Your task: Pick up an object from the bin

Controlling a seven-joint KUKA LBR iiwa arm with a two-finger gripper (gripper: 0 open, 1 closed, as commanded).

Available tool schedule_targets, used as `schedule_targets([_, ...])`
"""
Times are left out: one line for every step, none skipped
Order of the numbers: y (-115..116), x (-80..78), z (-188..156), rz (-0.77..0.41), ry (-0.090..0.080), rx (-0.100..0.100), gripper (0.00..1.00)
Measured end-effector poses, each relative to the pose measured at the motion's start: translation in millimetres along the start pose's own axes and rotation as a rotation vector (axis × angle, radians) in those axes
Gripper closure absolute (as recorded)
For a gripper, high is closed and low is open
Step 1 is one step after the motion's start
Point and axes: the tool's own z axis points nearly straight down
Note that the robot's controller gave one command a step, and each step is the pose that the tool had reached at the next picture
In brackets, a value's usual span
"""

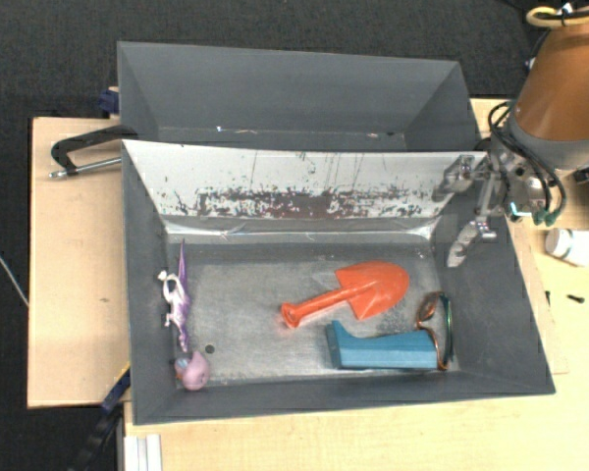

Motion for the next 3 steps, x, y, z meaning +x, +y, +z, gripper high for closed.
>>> schedule_targets([0.4,-1.6,-4.4,-0.002,-0.008,0.002,0.00])
schedule_targets([7.4,16.6,56.4,0.007,-0.012,0.002,0.00])
schedule_targets([35.6,0.9,96.7,-0.163,-0.008,0.001,0.00])
